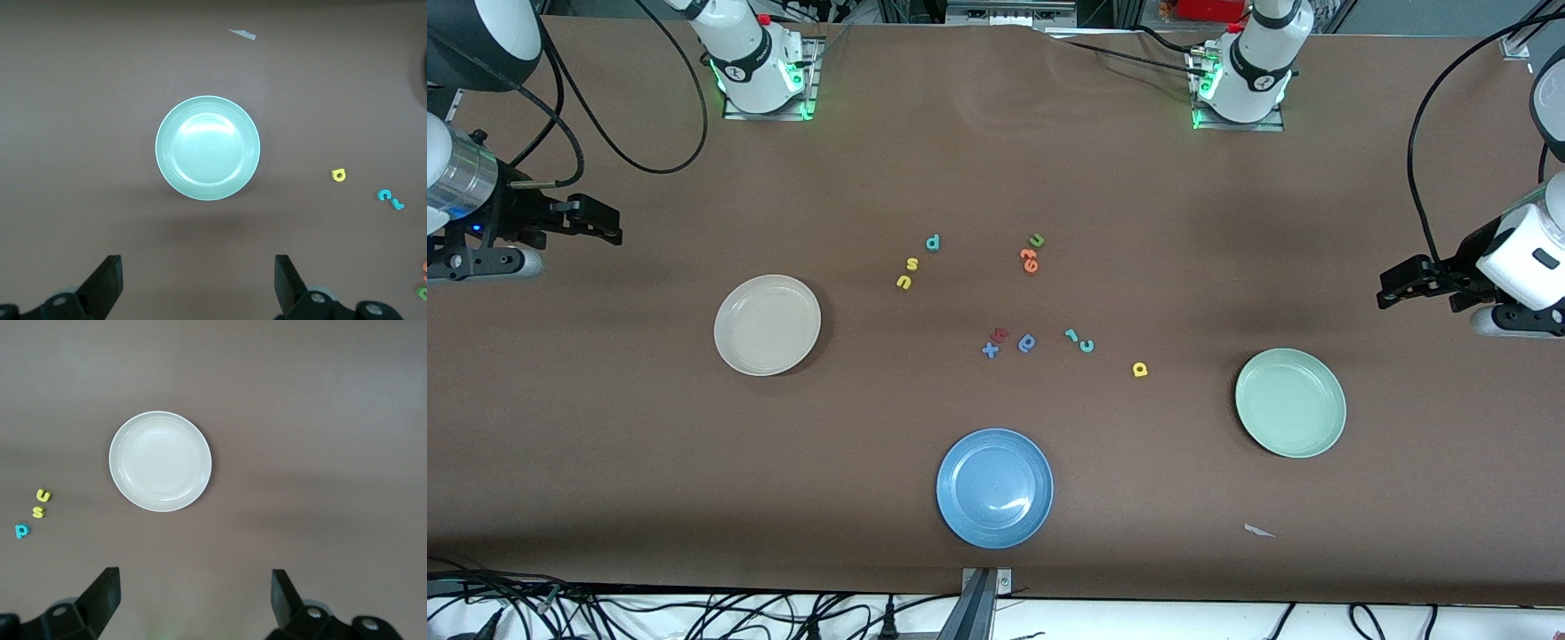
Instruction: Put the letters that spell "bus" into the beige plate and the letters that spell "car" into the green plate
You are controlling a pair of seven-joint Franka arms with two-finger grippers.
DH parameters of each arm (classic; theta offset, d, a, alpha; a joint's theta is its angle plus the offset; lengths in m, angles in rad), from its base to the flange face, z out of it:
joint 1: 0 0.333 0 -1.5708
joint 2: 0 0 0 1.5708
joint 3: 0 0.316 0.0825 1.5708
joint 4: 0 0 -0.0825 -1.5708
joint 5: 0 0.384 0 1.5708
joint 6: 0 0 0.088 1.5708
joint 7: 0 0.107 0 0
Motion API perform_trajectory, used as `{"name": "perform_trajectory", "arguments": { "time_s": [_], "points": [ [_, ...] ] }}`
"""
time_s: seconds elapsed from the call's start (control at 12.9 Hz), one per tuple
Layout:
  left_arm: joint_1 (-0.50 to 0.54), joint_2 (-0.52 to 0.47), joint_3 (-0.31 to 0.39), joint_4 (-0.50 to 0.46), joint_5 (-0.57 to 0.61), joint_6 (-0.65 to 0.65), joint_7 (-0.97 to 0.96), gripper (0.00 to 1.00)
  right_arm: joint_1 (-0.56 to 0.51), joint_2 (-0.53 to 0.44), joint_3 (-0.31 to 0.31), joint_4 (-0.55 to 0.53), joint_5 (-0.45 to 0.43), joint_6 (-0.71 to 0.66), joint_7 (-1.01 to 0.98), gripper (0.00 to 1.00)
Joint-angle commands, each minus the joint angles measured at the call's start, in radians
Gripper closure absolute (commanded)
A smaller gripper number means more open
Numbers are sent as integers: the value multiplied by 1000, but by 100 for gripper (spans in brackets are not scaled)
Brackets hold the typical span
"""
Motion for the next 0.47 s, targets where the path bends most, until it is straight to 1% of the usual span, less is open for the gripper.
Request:
{"name": "perform_trajectory", "arguments": {
  "time_s": [0.0,0.15,0.39],
  "points": [
    [-5,-7,-1,-5,31,-5,12,0,0,16,-2,40,-9,-33,24,0],
    [-5,-7,-1,-5,31,-5,12,0,3,16,1,63,-15,-37,24,0],
    [-4,-5,-1,-5,31,-5,12,0,-7,24,-3,65,-3,-34,25,0]
  ]
}}
